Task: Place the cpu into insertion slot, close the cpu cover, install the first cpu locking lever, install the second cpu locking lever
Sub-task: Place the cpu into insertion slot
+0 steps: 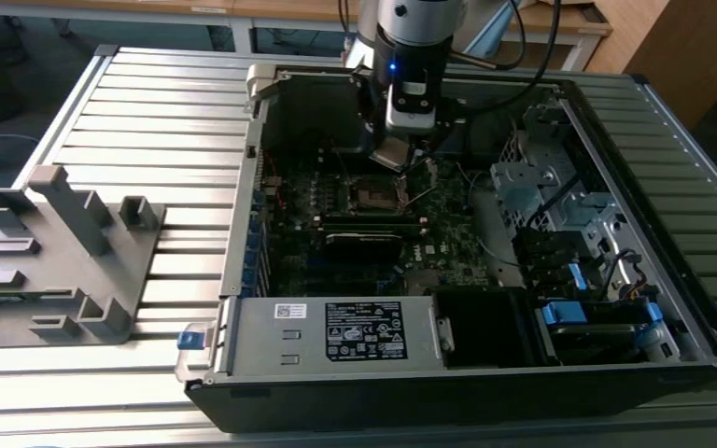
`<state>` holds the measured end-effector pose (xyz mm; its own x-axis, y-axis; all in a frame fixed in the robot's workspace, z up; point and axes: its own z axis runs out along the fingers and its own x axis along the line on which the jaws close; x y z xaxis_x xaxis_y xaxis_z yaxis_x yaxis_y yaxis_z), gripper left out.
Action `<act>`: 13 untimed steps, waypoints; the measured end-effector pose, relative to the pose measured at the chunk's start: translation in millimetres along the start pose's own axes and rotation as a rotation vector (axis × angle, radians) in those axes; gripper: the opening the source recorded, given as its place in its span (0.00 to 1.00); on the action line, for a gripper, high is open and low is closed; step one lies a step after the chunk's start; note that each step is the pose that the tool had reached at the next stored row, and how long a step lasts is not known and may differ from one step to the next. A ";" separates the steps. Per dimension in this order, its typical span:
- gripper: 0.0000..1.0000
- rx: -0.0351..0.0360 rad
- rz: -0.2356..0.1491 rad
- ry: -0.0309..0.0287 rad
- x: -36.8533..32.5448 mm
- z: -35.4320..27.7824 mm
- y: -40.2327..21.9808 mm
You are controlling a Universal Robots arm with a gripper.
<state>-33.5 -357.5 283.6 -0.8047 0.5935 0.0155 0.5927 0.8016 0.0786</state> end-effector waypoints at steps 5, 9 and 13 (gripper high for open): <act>0.54 -0.0002 0.014 -0.0010 0.0 0.0 0.0; 0.54 -0.0004 0.024 -0.0019 0.0 0.0 0.0; 0.54 -0.0005 0.035 -0.0028 0.0 0.0 0.0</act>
<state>-33.5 -357.5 283.6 -0.7832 0.6216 0.0156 0.6207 0.7801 0.0786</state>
